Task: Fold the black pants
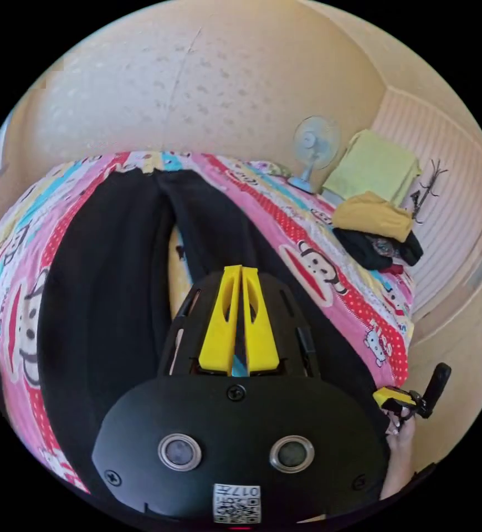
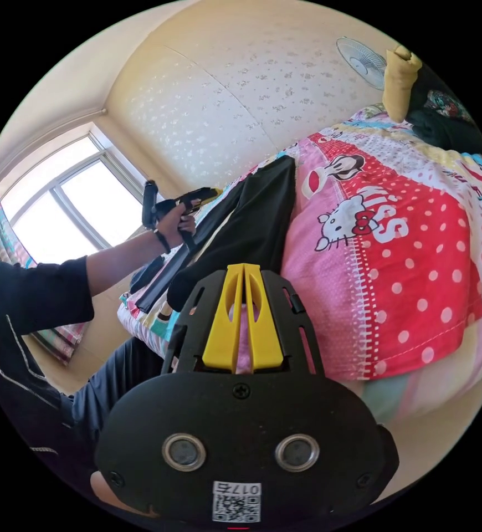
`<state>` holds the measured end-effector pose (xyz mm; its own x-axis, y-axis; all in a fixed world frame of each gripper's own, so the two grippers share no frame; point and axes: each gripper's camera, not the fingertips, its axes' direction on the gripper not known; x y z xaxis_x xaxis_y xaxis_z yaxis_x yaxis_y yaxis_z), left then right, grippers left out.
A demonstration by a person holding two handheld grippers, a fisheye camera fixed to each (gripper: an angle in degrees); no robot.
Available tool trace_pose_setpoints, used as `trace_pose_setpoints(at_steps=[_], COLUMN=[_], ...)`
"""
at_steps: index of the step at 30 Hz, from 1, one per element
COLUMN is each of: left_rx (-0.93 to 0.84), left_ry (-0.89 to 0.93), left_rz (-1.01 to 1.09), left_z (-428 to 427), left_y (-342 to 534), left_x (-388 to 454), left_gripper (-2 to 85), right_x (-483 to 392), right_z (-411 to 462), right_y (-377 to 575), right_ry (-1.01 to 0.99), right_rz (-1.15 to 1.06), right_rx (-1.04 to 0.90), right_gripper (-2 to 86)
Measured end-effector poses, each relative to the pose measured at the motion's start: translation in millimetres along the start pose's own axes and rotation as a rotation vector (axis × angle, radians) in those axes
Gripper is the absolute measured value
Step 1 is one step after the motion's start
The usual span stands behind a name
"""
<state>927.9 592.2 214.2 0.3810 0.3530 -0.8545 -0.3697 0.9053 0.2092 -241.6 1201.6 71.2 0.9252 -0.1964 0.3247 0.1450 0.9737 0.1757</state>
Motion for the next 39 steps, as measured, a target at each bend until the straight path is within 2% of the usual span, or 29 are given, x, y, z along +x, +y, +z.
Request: trace_pose_setpoints(at_steps=[4,5,6,8,11,14,17,23,28,30,34,37,39], left_rx=[-0.178,-0.206,-0.244,-0.325,-0.338,-0.335,-0.308,-0.288,-0.231,-0.363,-0.331,-0.305,-0.206], left_ry=[-0.006,-0.073,-0.219,-0.326,-0.261,-0.397,-0.42,-0.264,0.009,-0.045,-0.087,0.108,0.252], left_rz=[0.095,0.148,0.162,0.141,0.076,0.2,0.188,-0.081,0.001,-0.039,-0.079,-0.112,-0.11], left_z=[60,77,92,111,107,96,84,52,11,12,-21,-54,-89], left_y=[-37,-39,-39,-39,-45,-39,-27,-18,25,57,85,114,146], left_x=[16,23,24,13,-10,-6,-15,-62,-48,-52,-68,-71,-68], left_gripper=[-1.0,-1.0,-1.0,-1.0,-1.0,-1.0,-1.0,-1.0,-1.0,-1.0,-1.0,-0.9,-0.8], right_x=[4,6,7,8,10,16,19,11,15,14,-1,-2,7], right_z=[2,2,2,1,0,-2,-3,-2,-7,-8,-18,-50,-61], right_y=[1,1,1,1,4,7,7,8,12,12,10,18,22], right_ry=[-0.019,-0.029,-0.033,-0.039,-0.042,-0.079,-0.082,-0.009,-0.033,-0.023,0.071,0.084,0.104], right_rz=[-0.007,-0.005,-0.004,-0.004,-0.012,0.001,0.015,-0.008,0.008,0.004,-0.031,0.007,0.078], right_rx=[-0.008,-0.008,-0.009,-0.015,-0.008,0.003,-0.007,-0.032,-0.013,-0.019,-0.04,0.141,0.178], right_gripper=[0.4,0.3,0.3,0.3,0.3,0.2,0.2,0.2,0.4,0.6,1.5,4.5,7.3])
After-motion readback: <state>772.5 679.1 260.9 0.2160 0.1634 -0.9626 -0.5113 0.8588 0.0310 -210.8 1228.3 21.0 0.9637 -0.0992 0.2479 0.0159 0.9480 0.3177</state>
